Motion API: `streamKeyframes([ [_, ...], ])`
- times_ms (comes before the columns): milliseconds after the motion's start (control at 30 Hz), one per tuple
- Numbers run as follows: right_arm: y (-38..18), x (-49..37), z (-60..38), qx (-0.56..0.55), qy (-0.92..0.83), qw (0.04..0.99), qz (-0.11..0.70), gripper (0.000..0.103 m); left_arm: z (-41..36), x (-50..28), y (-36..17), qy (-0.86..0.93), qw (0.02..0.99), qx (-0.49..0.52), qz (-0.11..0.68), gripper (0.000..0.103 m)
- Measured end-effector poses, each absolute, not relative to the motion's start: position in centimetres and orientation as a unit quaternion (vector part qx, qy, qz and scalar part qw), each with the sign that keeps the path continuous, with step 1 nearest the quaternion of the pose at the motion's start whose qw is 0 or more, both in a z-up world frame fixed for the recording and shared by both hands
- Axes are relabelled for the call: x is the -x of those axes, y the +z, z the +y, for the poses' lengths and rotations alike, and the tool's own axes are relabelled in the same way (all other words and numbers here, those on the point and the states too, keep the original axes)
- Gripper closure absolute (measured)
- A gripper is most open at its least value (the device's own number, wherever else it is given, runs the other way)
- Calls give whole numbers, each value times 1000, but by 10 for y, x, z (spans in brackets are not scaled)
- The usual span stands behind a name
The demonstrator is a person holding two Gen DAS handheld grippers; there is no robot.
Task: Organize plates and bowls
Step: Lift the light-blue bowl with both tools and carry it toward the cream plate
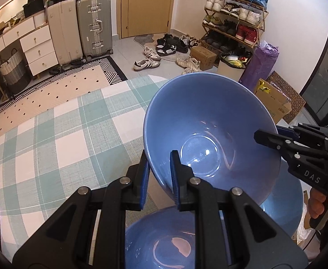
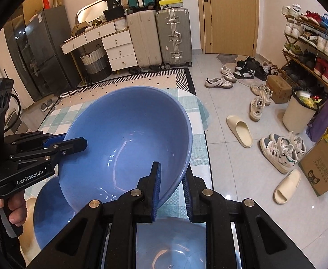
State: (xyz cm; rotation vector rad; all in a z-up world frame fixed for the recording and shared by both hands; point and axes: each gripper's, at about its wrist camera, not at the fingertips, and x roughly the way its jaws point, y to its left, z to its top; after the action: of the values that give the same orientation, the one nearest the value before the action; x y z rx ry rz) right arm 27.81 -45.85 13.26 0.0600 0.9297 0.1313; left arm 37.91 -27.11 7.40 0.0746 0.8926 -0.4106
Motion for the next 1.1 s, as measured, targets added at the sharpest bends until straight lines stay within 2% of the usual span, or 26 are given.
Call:
streamKeyframes([
  [1100,198,-209,-419,-14,89,911,402,84,-232,-259,160,-183,909,-31,373,88],
])
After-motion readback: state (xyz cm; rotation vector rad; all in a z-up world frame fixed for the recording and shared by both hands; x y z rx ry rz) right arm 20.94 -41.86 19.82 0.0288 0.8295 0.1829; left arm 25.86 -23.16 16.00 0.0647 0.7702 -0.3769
